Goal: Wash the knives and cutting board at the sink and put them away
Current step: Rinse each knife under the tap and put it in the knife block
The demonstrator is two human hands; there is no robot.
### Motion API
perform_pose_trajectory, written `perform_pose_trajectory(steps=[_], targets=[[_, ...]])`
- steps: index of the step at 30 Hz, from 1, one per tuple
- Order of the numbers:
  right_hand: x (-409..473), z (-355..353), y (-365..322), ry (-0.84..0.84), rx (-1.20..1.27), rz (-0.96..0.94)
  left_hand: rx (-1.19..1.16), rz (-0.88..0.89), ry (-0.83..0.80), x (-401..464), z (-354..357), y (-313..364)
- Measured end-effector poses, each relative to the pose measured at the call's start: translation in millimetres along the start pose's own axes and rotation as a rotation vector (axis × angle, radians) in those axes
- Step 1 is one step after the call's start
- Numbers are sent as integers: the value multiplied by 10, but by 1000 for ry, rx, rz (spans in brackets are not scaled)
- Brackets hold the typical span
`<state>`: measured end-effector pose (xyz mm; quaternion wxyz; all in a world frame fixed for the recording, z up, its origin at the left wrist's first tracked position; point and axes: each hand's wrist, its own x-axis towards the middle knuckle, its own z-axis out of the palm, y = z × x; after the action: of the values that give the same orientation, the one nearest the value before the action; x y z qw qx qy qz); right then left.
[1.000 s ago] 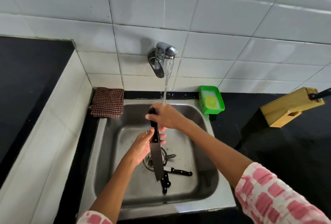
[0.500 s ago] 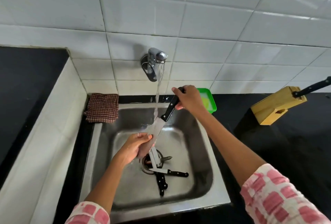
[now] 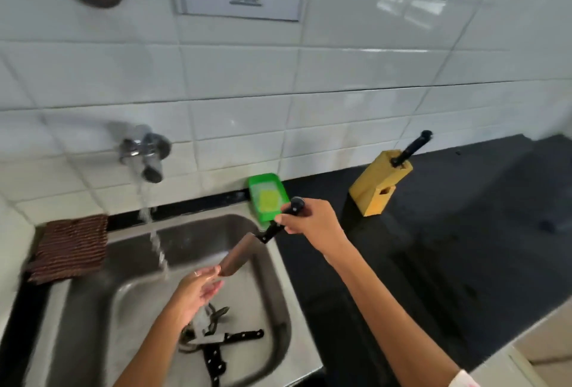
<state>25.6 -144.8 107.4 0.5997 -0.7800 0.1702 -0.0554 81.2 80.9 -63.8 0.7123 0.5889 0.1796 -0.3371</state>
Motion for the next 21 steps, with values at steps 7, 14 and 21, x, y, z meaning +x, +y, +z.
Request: perform_pose_trajectory(steps=[7, 14, 21], targets=[[-308, -1518, 141, 640, -363, -27, 832, 467, 138, 463, 2051, 211], [-234, -2767, -94, 1067, -375, -234, 1019, 662, -75, 598, 3898, 878], [-33, -3208, -422, 1050, -286, -351, 1050, 741, -206, 615, 4384, 1185]])
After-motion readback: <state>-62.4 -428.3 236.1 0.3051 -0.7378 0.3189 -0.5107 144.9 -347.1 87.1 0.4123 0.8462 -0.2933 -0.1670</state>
